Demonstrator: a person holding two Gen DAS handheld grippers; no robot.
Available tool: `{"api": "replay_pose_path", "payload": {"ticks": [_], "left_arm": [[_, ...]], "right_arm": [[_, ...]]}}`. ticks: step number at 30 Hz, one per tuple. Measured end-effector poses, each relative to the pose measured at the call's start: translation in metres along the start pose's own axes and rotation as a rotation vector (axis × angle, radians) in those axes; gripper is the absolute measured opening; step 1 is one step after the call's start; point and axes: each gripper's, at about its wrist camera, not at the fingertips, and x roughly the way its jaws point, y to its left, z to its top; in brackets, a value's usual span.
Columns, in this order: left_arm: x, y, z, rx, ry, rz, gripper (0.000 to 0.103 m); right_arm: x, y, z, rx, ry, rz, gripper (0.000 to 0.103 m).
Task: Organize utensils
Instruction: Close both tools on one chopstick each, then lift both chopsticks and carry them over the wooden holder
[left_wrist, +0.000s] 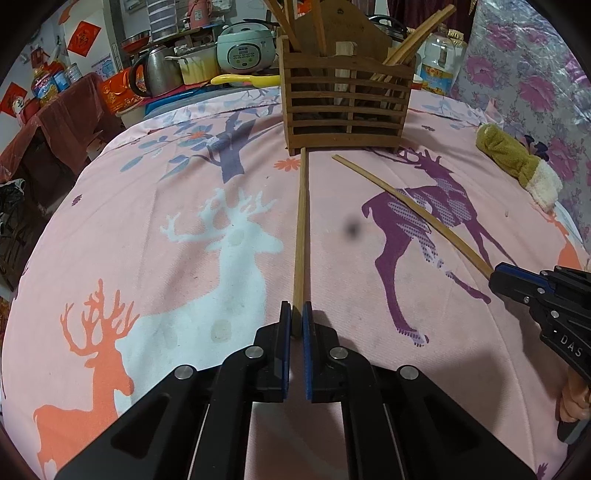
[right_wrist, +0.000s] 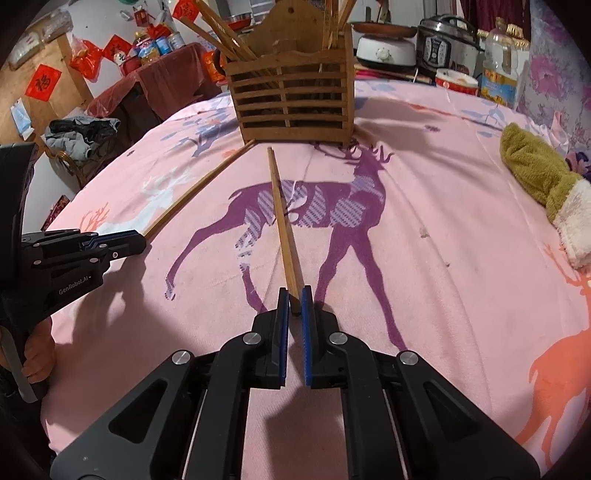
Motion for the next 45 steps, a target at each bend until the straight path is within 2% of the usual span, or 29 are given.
{"api": "replay_pose_path", "payload": {"ticks": [11,20,23,27,31,37,40,43,45], "left_arm": [[-0.02,0.005,0.002,-0.033,-0.08,-0.02,0.006],[-0.037,0.007,0.001,-0.05,-0.136,-0.042,0.006],[-0.047,0.009,0.004,-0.063,-0.152,-0.066,0.006],[-0.066,0.008,0.015,-0.055,-0.171,-0.063,0.006],[-0.09,0.002,0.027,-0.034,-0.22,-0.042,0.006],[-0.122,-0.014,0.044,0.004,-0.279,-0.056,0.006],[-0.121,-0.022,0.045,0.02,-0.28,-0.055,0.006],[-0.115,-0.025,0.041,0.025,-0.265,-0.06,0.006],[-0.112,-0.027,0.038,0.029,-0.258,-0.057,0.006]], "right_arm": [[-0.025,0.007,0.001,-0.039,-0.117,-0.018,0.007],[-0.043,0.004,0.004,-0.016,-0.196,-0.003,0.008],[-0.055,0.001,0.007,0.004,-0.244,0.014,0.007],[-0.07,-0.003,0.015,0.039,-0.286,0.039,0.007],[-0.09,-0.006,0.027,0.056,-0.339,0.047,0.007],[-0.116,0.0,0.041,0.043,-0.4,0.053,0.007],[-0.118,0.005,0.043,0.016,-0.39,0.074,0.012],[-0.101,0.006,0.033,-0.012,-0.303,0.105,0.022],[-0.083,0.0,0.019,-0.031,-0.232,0.076,0.027]]}}
